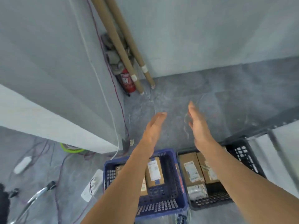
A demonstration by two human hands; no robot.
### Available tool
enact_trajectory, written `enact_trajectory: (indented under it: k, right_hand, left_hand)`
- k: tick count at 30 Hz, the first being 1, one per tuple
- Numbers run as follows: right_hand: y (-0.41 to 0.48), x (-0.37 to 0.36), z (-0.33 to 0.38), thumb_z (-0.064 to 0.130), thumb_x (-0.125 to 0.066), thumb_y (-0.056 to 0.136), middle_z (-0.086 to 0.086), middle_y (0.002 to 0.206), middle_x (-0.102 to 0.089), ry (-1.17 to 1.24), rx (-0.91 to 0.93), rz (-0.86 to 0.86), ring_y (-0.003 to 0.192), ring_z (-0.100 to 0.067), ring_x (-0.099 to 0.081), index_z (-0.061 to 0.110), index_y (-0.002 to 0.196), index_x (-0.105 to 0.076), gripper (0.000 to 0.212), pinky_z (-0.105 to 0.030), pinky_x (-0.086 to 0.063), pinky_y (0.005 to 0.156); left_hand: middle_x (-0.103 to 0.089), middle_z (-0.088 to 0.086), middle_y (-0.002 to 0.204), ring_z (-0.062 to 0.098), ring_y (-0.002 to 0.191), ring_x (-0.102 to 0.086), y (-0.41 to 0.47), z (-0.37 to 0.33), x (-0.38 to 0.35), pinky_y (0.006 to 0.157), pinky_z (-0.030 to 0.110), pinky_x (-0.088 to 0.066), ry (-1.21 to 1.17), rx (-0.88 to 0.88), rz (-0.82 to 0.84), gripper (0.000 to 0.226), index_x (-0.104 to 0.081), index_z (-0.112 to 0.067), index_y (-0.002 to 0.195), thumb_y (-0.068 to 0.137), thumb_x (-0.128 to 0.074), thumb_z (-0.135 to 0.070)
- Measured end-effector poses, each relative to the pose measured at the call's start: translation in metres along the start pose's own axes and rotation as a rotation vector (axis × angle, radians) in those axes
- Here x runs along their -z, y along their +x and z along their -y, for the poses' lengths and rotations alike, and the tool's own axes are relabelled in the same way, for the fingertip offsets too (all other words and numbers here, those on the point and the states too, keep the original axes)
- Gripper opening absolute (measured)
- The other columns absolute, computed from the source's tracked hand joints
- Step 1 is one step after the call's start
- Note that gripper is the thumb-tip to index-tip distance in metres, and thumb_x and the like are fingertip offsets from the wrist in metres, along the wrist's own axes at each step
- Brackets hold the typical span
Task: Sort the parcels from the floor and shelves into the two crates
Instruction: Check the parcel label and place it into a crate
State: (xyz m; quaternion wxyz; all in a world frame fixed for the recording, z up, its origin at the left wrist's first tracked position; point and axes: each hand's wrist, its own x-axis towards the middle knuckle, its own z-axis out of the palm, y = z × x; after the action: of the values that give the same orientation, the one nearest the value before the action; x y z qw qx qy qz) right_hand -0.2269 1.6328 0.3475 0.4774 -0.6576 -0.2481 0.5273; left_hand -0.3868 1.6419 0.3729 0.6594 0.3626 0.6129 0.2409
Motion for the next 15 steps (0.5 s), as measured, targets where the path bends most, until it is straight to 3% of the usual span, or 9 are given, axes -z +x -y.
enact_trajectory:
  k: [2,3,5,7,9,11,13,15]
  right_hand:
    - [-0.025,0.015,0.070,0.052,-0.045,0.109,0.009,0.170,-0.030,0.017,0.112,-0.010,0.156,-0.010,-0.028,0.029,0.164,-0.031,0.061,-0.044,-0.019,0.131]
    - [-0.037,0.021,0.101,0.058,-0.046,0.106,0.010,0.171,-0.028,0.009,0.160,-0.023,0.156,-0.009,-0.027,0.030,0.164,-0.029,0.067,-0.044,-0.019,0.131]
    - [-0.066,0.034,0.159,0.072,-0.046,0.092,0.016,0.169,-0.029,-0.007,0.263,-0.079,0.155,-0.007,-0.029,0.032,0.164,-0.030,0.083,-0.044,-0.019,0.131]
    - [-0.095,0.050,0.207,0.073,-0.048,0.091,0.020,0.163,-0.032,0.020,0.340,-0.134,0.152,-0.003,-0.031,0.032,0.164,-0.031,0.085,-0.043,-0.020,0.130]
    - [-0.129,0.064,0.249,0.066,-0.046,0.098,0.016,0.166,-0.032,0.041,0.413,-0.177,0.151,-0.002,-0.030,0.031,0.164,-0.030,0.077,-0.042,-0.020,0.131]
    - [-0.164,0.076,0.284,0.068,-0.044,0.094,0.016,0.168,-0.031,0.031,0.491,-0.234,0.153,-0.004,-0.030,0.032,0.164,-0.030,0.080,-0.043,-0.019,0.131]
    - [-0.196,0.088,0.313,0.070,-0.043,0.093,0.016,0.168,-0.030,0.025,0.540,-0.310,0.154,-0.005,-0.029,0.034,0.164,-0.030,0.081,-0.044,-0.019,0.130]
    - [-0.225,0.100,0.334,0.065,-0.044,0.101,0.017,0.168,-0.030,0.046,0.580,-0.371,0.154,-0.005,-0.029,0.035,0.164,-0.028,0.072,-0.045,-0.020,0.130]
  left_hand:
    - [-0.045,-0.012,0.153,0.011,0.141,-0.042,-0.029,-0.058,-0.015,0.120,0.047,-0.030,-0.005,-0.116,0.040,0.051,-0.056,-0.051,0.129,0.083,-0.058,-0.074]
    - [-0.046,-0.013,0.152,0.010,0.139,-0.044,-0.045,-0.086,-0.022,0.118,0.044,-0.033,-0.017,-0.155,0.055,0.052,-0.054,-0.045,0.135,0.089,-0.057,-0.070]
    - [-0.054,-0.013,0.143,0.007,0.130,-0.050,-0.078,-0.135,-0.040,0.107,0.037,-0.040,-0.013,-0.242,0.125,0.038,-0.057,-0.042,0.130,0.096,-0.054,-0.061]
    - [-0.059,-0.018,0.130,0.002,0.120,-0.054,-0.110,-0.174,-0.058,0.097,0.031,-0.042,0.021,-0.315,0.194,0.023,-0.058,-0.044,0.119,0.100,-0.050,-0.056]
    - [-0.057,-0.017,0.135,0.004,0.123,-0.053,-0.139,-0.205,-0.071,0.104,0.036,-0.041,0.060,-0.385,0.257,0.018,-0.057,-0.045,0.114,0.101,-0.049,-0.055]
    - [-0.053,-0.015,0.143,0.006,0.129,-0.051,-0.171,-0.232,-0.083,0.112,0.042,-0.039,0.077,-0.459,0.356,0.031,-0.055,-0.045,0.123,0.096,-0.054,-0.061]
    - [-0.052,-0.015,0.144,0.007,0.130,-0.051,-0.201,-0.255,-0.093,0.111,0.042,-0.040,0.090,-0.510,0.425,0.041,-0.054,-0.042,0.129,0.094,-0.055,-0.062]
    - [-0.051,-0.014,0.145,0.007,0.131,-0.050,-0.228,-0.275,-0.100,0.108,0.040,-0.042,0.120,-0.563,0.489,0.035,-0.055,-0.041,0.129,0.099,-0.052,-0.057]
